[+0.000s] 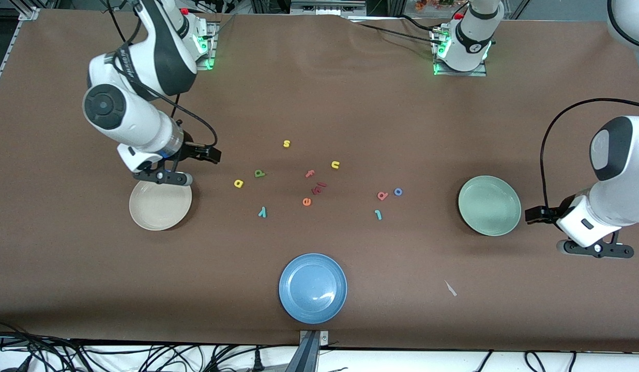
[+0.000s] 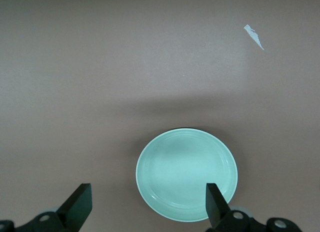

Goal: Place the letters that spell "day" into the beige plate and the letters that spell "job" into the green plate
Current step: 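Grasp the yellow D with the right gripper while the left gripper grasps the blue O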

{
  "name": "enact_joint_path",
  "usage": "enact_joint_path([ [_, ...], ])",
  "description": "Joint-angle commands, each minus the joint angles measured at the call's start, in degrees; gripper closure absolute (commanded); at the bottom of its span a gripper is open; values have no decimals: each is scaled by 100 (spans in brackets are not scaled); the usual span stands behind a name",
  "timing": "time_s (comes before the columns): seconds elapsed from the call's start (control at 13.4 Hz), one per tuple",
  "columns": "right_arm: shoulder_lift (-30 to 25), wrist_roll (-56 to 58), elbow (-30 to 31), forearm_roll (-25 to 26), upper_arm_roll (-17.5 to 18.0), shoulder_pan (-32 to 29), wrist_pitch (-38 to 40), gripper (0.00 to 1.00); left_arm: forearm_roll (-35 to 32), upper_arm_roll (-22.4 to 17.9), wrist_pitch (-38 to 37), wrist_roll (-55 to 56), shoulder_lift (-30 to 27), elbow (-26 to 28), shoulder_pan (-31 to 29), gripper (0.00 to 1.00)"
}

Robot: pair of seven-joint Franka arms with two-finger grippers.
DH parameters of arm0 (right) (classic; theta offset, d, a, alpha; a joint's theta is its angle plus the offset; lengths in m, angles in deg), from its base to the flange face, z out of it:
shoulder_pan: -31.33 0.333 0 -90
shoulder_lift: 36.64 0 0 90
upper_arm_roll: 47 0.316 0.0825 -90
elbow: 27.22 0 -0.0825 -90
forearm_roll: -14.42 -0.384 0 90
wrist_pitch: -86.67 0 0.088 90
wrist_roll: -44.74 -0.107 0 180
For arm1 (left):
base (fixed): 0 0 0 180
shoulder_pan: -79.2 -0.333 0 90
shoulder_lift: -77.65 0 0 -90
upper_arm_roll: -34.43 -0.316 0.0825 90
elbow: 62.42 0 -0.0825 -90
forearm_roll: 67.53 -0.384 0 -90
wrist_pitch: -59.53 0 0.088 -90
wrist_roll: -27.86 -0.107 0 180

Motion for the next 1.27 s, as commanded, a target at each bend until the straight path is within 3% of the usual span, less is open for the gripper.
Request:
enact_joint_path([
  [0.0,93,-198,183,-20,-10,151,-265,0,0,25,45,608,126,79,182,0],
  [0.3,375,-400,322,-20,-10,301,-677,0,87,25,62,2593,381,202,815,0],
  [0.6,647,-436,806,-20,-10,459,-1696,0,832,25,377,4088,618,324,1352,1],
  [0.89,937,-515,1166,-12,-10,591,-2434,0,905,52,1607,5083,391,1535,1564,1],
  [1.19,1499,-410,1097,6,-18,574,-3042,1,905,227,2224,5751,171,2239,1572,4],
])
